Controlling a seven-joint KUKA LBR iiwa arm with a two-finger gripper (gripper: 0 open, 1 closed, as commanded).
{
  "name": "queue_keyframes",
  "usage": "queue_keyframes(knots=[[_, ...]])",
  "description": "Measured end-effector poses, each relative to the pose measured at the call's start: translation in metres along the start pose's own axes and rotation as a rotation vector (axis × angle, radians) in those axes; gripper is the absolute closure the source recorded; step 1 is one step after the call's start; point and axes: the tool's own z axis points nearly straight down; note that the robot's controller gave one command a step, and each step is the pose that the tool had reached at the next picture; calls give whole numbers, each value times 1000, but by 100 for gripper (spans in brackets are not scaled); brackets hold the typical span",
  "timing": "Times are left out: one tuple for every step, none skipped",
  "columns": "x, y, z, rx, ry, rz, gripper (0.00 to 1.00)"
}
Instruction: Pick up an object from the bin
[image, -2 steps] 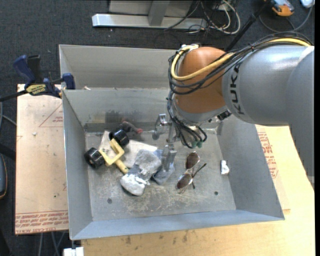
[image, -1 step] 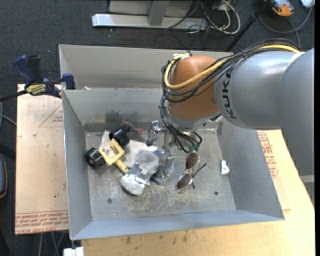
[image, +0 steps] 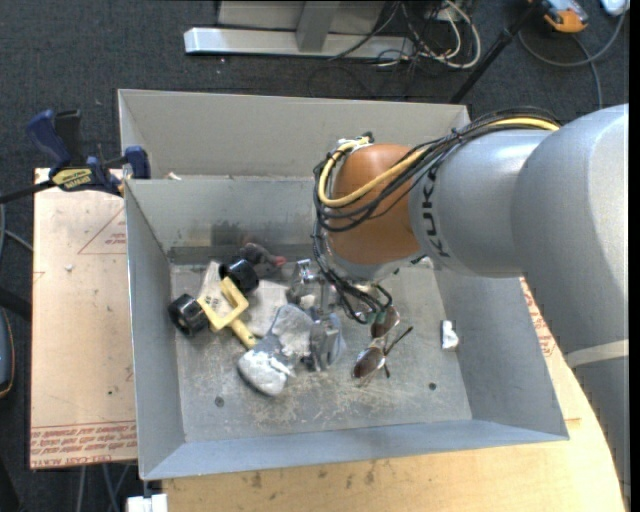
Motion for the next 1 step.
queue_keyframes(knots=[[-10,-6,-4,0,10,40,100]])
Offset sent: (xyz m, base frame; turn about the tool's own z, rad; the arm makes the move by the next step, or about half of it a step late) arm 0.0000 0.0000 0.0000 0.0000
